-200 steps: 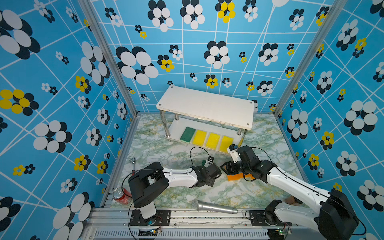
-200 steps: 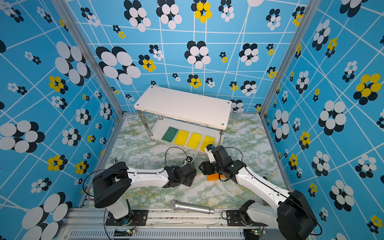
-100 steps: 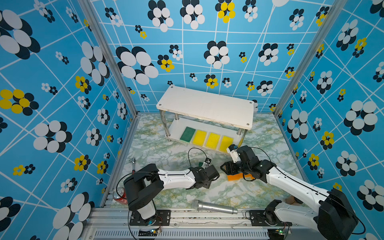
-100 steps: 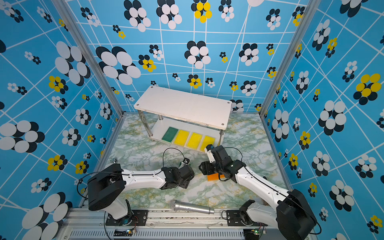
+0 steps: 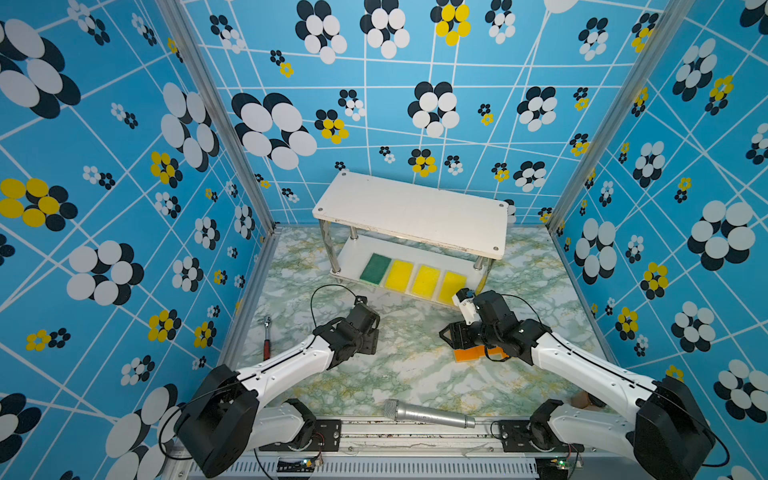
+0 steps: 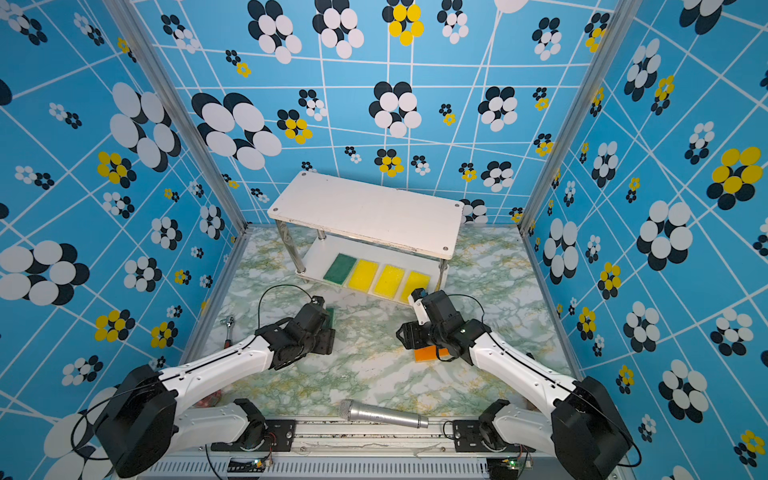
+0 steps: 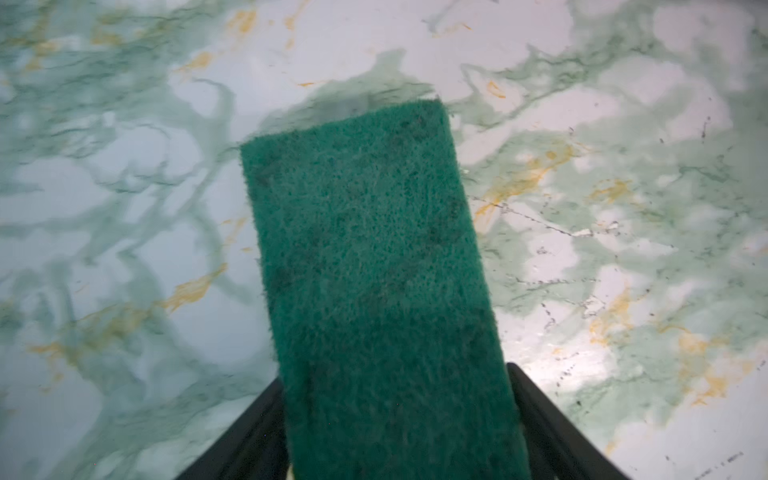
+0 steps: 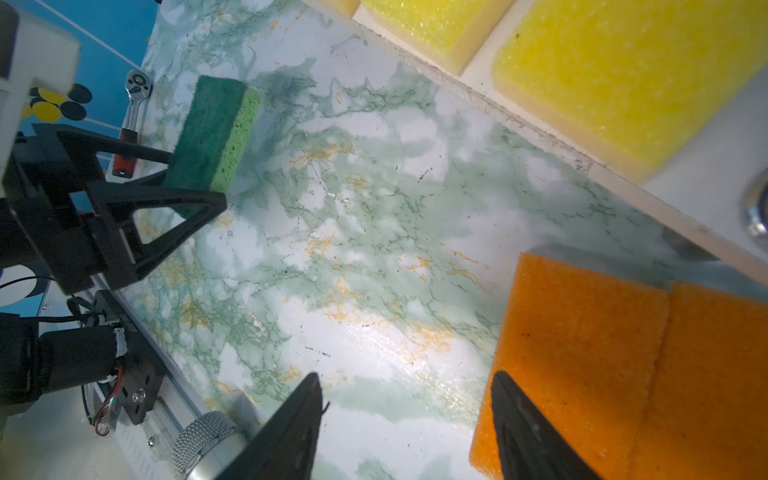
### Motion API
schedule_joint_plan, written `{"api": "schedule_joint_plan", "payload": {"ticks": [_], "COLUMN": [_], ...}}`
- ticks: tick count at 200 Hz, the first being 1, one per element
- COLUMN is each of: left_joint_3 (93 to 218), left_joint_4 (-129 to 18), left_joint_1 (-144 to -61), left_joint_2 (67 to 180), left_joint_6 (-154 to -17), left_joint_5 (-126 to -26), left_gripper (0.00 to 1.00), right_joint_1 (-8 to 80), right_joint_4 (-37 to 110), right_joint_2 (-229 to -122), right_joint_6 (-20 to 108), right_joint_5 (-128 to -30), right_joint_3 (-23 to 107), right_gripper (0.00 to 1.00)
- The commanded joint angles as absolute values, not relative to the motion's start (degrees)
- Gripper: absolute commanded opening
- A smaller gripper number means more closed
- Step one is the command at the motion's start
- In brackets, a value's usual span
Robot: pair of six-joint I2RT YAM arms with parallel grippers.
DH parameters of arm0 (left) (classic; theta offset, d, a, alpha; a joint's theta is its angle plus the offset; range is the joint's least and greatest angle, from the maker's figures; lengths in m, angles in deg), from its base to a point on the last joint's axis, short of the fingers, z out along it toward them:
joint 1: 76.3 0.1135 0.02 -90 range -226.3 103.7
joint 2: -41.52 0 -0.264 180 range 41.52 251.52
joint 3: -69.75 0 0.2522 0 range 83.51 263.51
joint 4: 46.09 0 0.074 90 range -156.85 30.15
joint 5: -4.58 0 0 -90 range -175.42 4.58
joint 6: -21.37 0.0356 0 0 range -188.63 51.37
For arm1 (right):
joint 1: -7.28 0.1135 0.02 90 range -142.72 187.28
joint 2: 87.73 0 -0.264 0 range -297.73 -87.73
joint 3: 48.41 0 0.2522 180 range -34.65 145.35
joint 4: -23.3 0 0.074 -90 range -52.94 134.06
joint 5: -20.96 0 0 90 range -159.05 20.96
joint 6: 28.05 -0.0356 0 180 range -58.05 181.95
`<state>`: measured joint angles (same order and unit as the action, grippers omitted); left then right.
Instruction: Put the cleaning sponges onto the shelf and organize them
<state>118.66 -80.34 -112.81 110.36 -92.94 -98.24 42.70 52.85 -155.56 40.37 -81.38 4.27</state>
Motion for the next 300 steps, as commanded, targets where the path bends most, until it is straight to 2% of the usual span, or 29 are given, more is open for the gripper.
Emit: {"api": "schedule_joint_plan", "payload": {"ticks": [1,34,76,102,132,175,209,256,300], "left_joint_3": [119.1,123.2,131.1,134.2,132.1,128.3,122.5,117.7,114.3], "left_joint_4": [-79.9,-78.9,-77.5,-79.3,-82.2,-88.9,-88.5,-87.9,-82.3], "left_joint_1": [-111.1,-106.3,-100.7,-99.2,-99.7,-105.4,-111.8,-122.5,-125.5], "left_joint_2": [105.7,104.8,112.1,115.8,113.8,106.7,106.8,107.0,108.9], "left_joint_6": [-89.6,-85.1,-77.5,-77.2,-82.9,-96.3,-107.3,-124.0,-130.1], "left_joint_5": [-97.4,-96.5,-92.6,-89.3,-88.3,-93.1,-94.7,-105.9,-111.1], "left_gripper": [0.78,0.78,0.78,0.76,0.8,0.95,1.0,0.99,0.99], "right_joint_1": [42.3,42.3,42.3,42.4,42.3,42.3,42.3,42.3,42.3], "right_joint_4": [51.9,51.7,51.1,51.6,52.1,54.0,52.2,51.4,51.1], "right_joint_2": [-156.2,-157.1,-156.2,-155.4,-153.9,-155.6,-159.2,-162.8,-163.7], "right_joint_6": [40.0,40.1,39.8,39.5,39.8,42.3,42.9,44.1,44.7], "right_joint_5": [-82.2,-83.0,-82.8,-82.5,-82.2,-82.1,-84.0,-86.1,-86.2], "right_joint_3": [5.0,5.3,4.7,4.2,3.5,5.9,7.4,8.7,8.8], "right_gripper": [0.67,0.67,0.67,0.67,0.67,0.67,0.67,0.67,0.67]}}
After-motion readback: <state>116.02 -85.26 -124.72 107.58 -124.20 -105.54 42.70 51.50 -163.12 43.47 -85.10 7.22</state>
